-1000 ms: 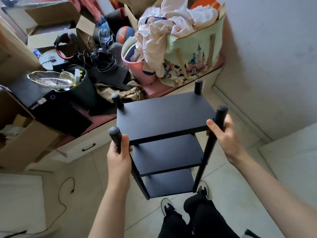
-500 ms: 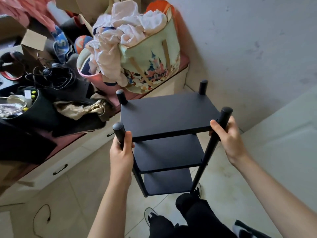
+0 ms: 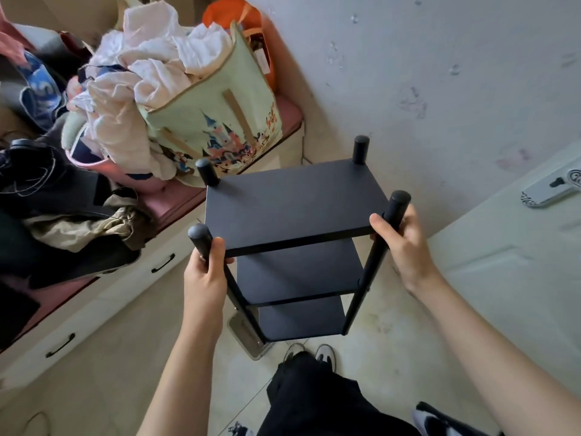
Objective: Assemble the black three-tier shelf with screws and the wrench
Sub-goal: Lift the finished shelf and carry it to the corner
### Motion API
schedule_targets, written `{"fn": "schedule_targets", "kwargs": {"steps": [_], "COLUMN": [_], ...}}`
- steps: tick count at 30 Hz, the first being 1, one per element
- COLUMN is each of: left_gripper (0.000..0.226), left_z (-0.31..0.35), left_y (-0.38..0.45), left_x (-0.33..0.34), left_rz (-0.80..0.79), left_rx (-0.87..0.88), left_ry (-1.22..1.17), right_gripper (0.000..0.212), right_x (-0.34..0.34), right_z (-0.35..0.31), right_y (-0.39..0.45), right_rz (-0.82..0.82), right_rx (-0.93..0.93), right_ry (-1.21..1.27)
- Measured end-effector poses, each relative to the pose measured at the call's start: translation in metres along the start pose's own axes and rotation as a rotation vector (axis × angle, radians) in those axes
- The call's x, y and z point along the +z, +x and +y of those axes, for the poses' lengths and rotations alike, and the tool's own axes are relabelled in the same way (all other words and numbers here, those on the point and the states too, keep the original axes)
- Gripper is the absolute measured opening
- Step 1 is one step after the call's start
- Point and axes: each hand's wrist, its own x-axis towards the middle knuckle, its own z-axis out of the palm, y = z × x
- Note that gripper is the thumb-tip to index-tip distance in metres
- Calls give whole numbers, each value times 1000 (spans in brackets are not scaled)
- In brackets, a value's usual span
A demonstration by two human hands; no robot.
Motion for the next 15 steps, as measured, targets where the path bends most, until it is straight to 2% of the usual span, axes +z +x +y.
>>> {"fn": "schedule_targets", "kwargs": {"steps": [8, 12, 15], "left_gripper": [33, 70, 89], "left_z": [27, 44, 56], "left_y": [61, 105, 137], "left_x": [54, 77, 92], "left_rz": [-45, -84, -141], "left_rx": [-20, -51, -69], "left_ry": [-22, -15, 8], "right_gripper": [38, 33, 31], "right_x": [-6, -5, -2], "right_z": [-11, -16, -20], "right_y": [78, 120, 152], "right_rz": [0, 29, 44], "right_rx": [15, 32, 48], "right_ry": [32, 26, 9]}}
